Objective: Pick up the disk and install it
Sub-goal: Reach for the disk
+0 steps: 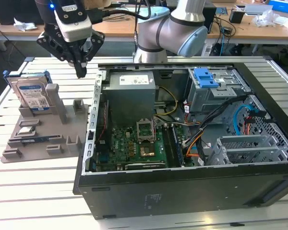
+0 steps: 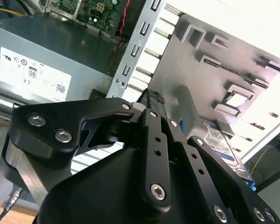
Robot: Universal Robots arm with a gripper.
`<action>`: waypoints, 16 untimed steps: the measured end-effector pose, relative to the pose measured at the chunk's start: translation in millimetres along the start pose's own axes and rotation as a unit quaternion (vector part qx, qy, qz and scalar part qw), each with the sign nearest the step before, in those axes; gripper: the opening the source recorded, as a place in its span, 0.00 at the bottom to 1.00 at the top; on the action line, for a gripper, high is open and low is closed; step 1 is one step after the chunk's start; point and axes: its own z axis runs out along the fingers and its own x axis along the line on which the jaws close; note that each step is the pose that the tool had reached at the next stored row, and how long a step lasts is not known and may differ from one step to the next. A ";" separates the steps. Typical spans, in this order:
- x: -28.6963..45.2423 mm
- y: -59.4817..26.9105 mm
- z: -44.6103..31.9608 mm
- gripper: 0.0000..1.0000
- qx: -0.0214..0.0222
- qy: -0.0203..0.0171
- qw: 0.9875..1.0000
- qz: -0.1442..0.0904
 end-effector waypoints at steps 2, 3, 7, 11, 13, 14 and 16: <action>9.7 -0.7 -0.3 0.11 0.000 0.000 1.000 0.000; 11.8 -0.8 -0.4 0.11 0.000 0.000 1.000 0.000; 20.1 -1.4 -0.5 0.11 0.000 0.000 1.000 0.000; 31.1 -2.2 -0.8 0.11 0.000 0.000 1.000 0.000; 36.3 -2.6 -1.0 0.11 0.000 0.000 1.000 0.000; 40.4 -2.9 -1.1 0.11 0.000 0.000 1.000 0.000; 46.1 -3.3 -1.2 0.11 0.000 0.000 1.000 0.000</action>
